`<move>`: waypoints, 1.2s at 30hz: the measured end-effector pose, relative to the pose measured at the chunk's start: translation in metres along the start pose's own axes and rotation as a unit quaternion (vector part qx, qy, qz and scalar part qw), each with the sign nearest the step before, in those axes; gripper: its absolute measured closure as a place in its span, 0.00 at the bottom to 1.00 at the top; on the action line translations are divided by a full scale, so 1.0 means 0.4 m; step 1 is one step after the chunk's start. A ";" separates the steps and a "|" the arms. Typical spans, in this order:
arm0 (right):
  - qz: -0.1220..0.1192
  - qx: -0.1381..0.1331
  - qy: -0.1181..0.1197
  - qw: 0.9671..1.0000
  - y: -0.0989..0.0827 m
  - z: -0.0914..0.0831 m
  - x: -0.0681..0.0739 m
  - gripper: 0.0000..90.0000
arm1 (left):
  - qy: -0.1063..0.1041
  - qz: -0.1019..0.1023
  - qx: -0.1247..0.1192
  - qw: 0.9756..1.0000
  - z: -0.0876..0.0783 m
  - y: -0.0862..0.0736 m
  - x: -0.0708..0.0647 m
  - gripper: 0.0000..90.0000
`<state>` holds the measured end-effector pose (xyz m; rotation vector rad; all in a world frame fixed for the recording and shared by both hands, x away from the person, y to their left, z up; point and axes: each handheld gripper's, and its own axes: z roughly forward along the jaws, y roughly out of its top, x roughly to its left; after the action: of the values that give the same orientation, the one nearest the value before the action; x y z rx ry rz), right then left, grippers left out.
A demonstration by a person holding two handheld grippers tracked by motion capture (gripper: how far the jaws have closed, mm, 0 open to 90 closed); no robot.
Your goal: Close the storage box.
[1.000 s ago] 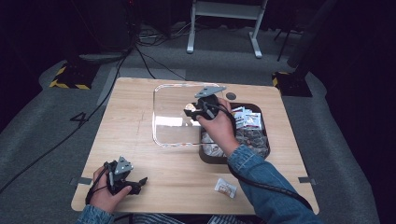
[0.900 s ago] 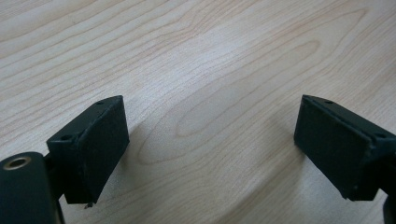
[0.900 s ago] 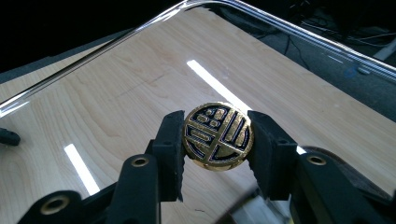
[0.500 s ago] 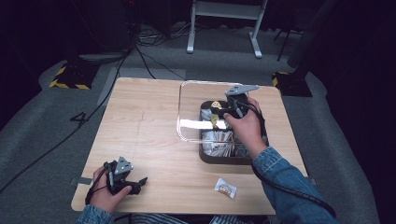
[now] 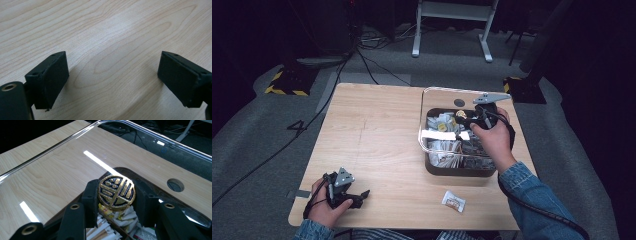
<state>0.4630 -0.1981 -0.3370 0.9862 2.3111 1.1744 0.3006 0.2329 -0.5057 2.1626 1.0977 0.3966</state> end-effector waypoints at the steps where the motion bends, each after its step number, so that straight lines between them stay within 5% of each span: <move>1: 0.000 0.002 0.000 1.000 -0.006 -0.004 -0.003 0.65 | 0.000 0.000 0.000 1.000 0.000 0.000 0.000 0.11; 12: 0.005 0.012 -0.006 1.000 -0.058 -0.022 -0.042 0.65 | 0.000 0.000 0.000 1.000 0.000 0.000 0.000 0.11; 36: -0.001 0.054 0.016 0.998 -0.167 0.085 -0.067 0.65 | 0.000 0.000 0.000 1.000 0.000 0.000 0.000 0.11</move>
<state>0.4733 -0.2260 -0.4109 1.0077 2.4237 1.0816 0.3005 0.2329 -0.5057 2.1625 1.0974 0.3981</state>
